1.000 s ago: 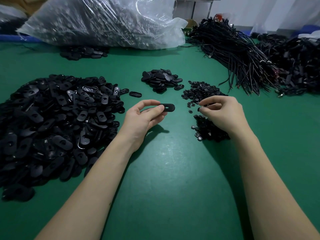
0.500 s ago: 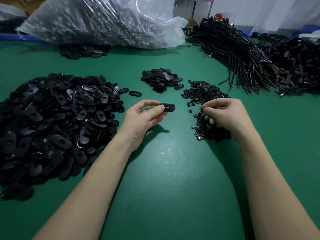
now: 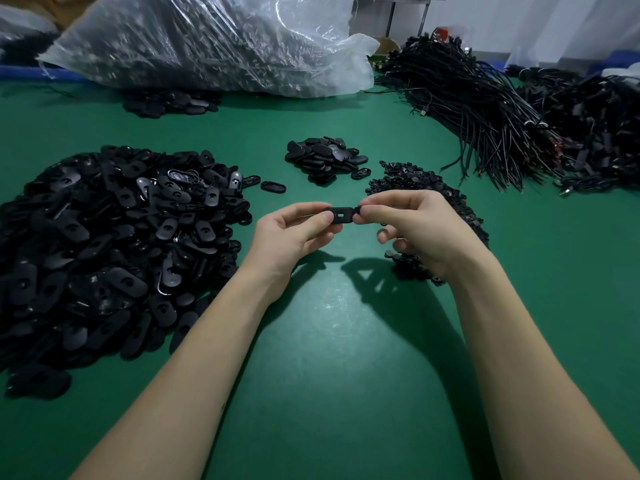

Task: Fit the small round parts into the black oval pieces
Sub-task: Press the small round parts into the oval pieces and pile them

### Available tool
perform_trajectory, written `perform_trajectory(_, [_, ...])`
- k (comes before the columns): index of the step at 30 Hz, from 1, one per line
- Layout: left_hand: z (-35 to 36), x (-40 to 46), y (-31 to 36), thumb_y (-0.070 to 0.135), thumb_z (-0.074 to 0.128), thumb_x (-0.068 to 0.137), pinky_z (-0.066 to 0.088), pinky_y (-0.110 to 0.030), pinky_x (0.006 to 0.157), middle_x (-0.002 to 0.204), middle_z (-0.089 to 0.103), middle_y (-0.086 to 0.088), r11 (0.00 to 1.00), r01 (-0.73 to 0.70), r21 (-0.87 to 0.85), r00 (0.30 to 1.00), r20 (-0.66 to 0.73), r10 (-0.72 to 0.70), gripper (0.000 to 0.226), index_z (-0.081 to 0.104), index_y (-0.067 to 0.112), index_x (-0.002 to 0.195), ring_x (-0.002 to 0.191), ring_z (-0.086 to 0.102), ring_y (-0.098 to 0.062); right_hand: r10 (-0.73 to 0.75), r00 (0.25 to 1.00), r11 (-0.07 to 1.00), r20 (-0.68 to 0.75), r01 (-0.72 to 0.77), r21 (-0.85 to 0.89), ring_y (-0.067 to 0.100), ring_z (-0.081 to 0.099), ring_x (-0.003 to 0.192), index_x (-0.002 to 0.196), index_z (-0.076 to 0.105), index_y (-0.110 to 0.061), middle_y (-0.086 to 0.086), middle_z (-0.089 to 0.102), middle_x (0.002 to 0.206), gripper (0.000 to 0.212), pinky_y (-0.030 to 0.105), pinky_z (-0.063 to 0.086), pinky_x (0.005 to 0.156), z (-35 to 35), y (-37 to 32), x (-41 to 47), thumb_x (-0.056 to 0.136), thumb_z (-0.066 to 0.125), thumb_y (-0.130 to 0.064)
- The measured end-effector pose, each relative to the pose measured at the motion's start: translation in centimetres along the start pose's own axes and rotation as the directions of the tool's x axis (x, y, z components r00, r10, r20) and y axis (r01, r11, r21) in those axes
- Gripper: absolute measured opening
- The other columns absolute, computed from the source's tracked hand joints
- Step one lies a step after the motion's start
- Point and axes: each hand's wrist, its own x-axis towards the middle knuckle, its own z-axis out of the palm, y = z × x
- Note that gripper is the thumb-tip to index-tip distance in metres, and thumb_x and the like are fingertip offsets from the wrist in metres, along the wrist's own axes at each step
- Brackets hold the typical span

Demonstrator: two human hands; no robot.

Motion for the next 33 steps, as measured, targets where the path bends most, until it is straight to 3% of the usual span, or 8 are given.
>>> perform_trajectory(7, [0.0,-0.1,-0.1,0.002,0.071,0.089,0.059,-0.022,0.078,0.094,0.078,-0.012,1.000,-0.023,0.002,1.000,0.014,0.023,0.011,0.074,0.005,0.100,0.088,0.076,-0.021,0.041,0.999,0.998,-0.016,-0.041,0.048,0.005,0.057,0.053,0.096,0.079,-0.014,0.007,0.080,0.092,0.007,0.017,0.037,0.047,1.1,-0.4,-0.3,0.089,0.079,-0.014])
perform_trajectory(13, [0.0,-0.1,-0.2,0.002,0.071,0.089,0.058,-0.023,0.080,0.097,0.078,-0.014,0.999,-0.036,0.022,0.999,0.029,0.036,0.013,0.074,0.004,0.102,0.090,0.076,-0.022,-0.039,0.995,0.994,-0.095,0.029,-0.105,0.005,0.057,0.051,0.088,0.081,-0.014,0.014,0.078,0.084,0.002,0.017,0.042,0.046,1.9,-0.4,-0.2,0.086,0.081,-0.013])
perform_trajectory(16, [0.0,0.0,-0.2,0.003,0.071,0.089,0.058,-0.024,0.082,0.098,0.078,-0.014,0.999,-0.036,0.029,0.999,0.037,0.035,0.014,0.073,0.003,0.103,0.093,0.076,-0.024,-0.049,0.992,0.988,-0.120,0.030,-0.153,0.013,0.055,0.057,0.085,0.081,-0.019,0.015,0.077,0.081,0.001,0.026,0.042,0.052,2.1,-0.3,-0.1,0.084,0.082,-0.019])
perform_trajectory(21, [-0.1,-0.1,-0.2,0.002,0.072,0.088,0.058,-0.023,0.082,0.098,0.078,-0.014,0.999,-0.043,0.025,0.998,0.046,0.042,0.013,0.074,0.004,0.101,0.094,0.076,-0.025,-0.079,0.986,0.980,-0.145,0.050,-0.194,0.005,0.050,0.043,0.084,0.081,-0.020,-0.005,0.064,0.052,0.003,0.015,0.038,0.043,2.4,0.0,0.0,0.085,0.082,-0.024])
perform_trajectory(33, [-0.3,0.1,-0.5,0.000,0.070,0.089,0.057,-0.022,0.082,0.096,0.078,-0.013,0.995,-0.069,0.079,0.995,0.077,0.063,0.011,0.074,0.006,0.097,0.095,0.075,-0.026,-0.071,0.980,0.976,-0.185,0.030,-0.215,0.003,0.055,0.045,0.079,0.079,-0.023,-0.004,0.073,0.062,0.010,0.015,0.039,0.044,3.0,0.5,0.3,0.076,0.088,-0.028])
